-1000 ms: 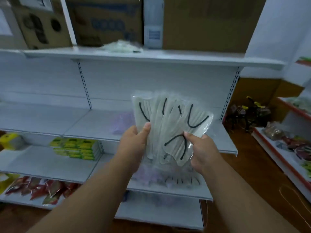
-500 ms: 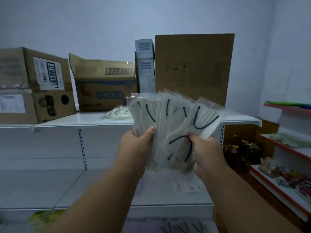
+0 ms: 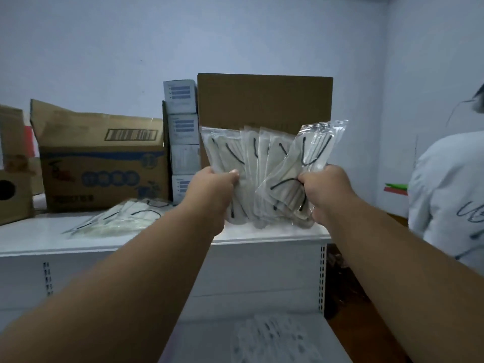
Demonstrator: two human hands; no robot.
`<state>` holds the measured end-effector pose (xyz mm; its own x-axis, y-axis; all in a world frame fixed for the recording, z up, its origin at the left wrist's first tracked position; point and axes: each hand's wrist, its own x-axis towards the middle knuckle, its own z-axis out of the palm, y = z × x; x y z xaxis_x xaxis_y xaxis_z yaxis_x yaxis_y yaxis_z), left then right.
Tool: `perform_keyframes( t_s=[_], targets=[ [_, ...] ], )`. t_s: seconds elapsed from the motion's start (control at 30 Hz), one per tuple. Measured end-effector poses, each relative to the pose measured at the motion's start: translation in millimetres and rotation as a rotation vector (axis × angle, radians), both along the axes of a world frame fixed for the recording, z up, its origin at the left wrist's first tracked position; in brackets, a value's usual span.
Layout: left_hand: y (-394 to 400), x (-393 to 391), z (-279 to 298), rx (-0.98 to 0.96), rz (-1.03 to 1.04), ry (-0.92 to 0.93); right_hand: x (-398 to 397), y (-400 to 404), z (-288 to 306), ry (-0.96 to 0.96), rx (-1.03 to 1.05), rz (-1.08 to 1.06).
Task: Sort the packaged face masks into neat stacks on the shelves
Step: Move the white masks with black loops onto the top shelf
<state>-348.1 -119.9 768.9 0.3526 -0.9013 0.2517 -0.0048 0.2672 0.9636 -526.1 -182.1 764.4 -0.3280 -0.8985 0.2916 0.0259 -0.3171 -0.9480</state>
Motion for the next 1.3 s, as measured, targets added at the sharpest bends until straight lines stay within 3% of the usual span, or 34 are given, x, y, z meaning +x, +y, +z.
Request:
perform_keyframes(
  t_s=[0.13,0.17,0.2,0.23,0.27,0.33,0.37,0.43,0.57,0.67,0.77,0.9,1.13,1.3],
  targets=[
    [-58.3,-15.7,10.2,0.079,0.033,-0.027,-15.9,-58.3,14.9,0.275,-0.015,0.042],
    [-70.6,-18.4,9.3,0.111,0.048,-0.037,-13.3,-60.5,14.3,0.488,0.061,-0.043],
    [-81.9,-20.3,6.9,0.144,0.067,-0.058,-15.0,-70.9,11.2,0.913,0.064,-0.159],
    [-93.0,-21.4,3.5,0.179,0.08,-0.089,-15.8,-76.8,11.1,1.128,0.042,-0.199],
    [-103.0,-21.4,-0.2,0.214,0.088,-0.14,-18.6,-88.1,8.8,1.14,0.032,-0.156],
    [-118.2,-18.9,-7.8,0.269,0.104,-0.329,-18.0,-112.5,6.1,0.699,0.183,0.065],
    [-123.2,-16.4,-11.4,0.297,0.123,-0.449,-17.3,-123.2,2.4,0.591,0.196,0.116],
    [-129.7,-10.9,-16.0,0.357,0.169,-0.653,-11.7,-132.1,-4.4,0.705,0.226,0.138],
    [-141.4,-1.8,-24.5,0.471,0.188,-0.865,-7.2,-132.5,-6.5,1.294,0.275,0.191],
    [-145.7,0.7,-30.0,0.49,0.216,-1.003,-9.2,-131.6,-0.9,1.517,0.302,0.127],
    [-148.1,-0.7,-29.4,0.443,0.346,-1.173,-9.0,-131.1,3.4,1.533,0.24,0.056],
    [-139.5,-10.0,-23.5,0.207,0.409,-1.257,-7.5,-121.6,5.8,1.392,0.012,0.045],
    [-57.1,-9.6,-28.2,-0.254,0.333,-1.221,6.2,-54.3,0.7,1.235,-0.269,0.02],
    [30.1,20.6,-71.2,-0.47,0.384,-1.15,29.1,34.7,-34.5,1.021,-0.536,-0.058]
  ],
)
